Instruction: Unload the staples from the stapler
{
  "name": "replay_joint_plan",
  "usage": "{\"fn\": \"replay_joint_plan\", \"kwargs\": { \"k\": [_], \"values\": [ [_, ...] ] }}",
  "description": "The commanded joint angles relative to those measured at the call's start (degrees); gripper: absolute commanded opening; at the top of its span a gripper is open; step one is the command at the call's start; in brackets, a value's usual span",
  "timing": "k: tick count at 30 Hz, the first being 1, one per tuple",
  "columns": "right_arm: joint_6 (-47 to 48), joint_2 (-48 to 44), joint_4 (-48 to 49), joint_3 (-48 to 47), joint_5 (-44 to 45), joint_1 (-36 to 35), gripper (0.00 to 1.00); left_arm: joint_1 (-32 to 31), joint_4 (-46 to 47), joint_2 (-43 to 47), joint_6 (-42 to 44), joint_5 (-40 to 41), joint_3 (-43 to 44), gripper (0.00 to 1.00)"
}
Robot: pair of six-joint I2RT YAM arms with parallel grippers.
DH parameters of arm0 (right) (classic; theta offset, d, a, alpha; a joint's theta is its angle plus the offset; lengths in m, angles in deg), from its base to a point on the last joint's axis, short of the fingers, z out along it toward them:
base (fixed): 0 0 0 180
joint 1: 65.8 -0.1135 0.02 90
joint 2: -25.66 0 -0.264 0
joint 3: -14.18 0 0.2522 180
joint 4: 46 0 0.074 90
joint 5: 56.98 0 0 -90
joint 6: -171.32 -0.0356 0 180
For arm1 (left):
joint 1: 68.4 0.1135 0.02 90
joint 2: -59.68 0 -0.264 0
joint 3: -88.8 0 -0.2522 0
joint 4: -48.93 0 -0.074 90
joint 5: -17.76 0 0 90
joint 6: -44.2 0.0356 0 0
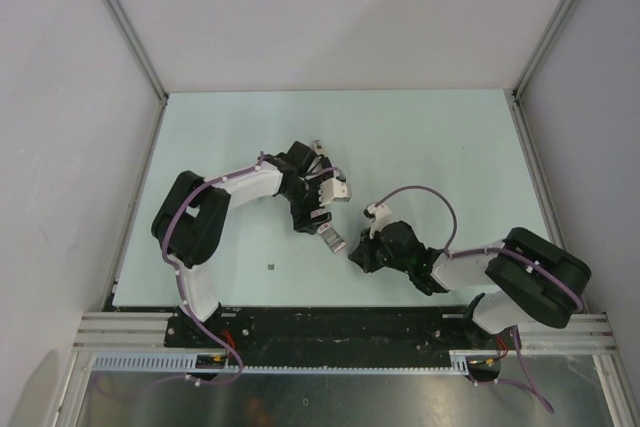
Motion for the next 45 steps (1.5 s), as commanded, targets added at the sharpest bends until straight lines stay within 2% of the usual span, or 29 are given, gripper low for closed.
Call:
{"fn": "replay_joint_plan", "kwargs": {
  "k": [1, 18, 45],
  "values": [
    [-0.3, 3.87, 4.63, -2.92, -2.91, 0.22, 0.0, 0.29, -7.29, -1.61, -2.79, -1.75, -1.77, 0.88],
    [-0.38, 9.32, 6.46, -6.49, -1.21, 2.79, 0.0, -0.08, -8.96, 1.26, -0.54, -4.79, -7.33, 0.87],
    [2.74, 13.3, 6.34, -12.25, -1.74, 5.03, 0.0, -2.36, -11.15, -0.32, 1.58, -7.76, -5.37, 0.87]
  ]
}}
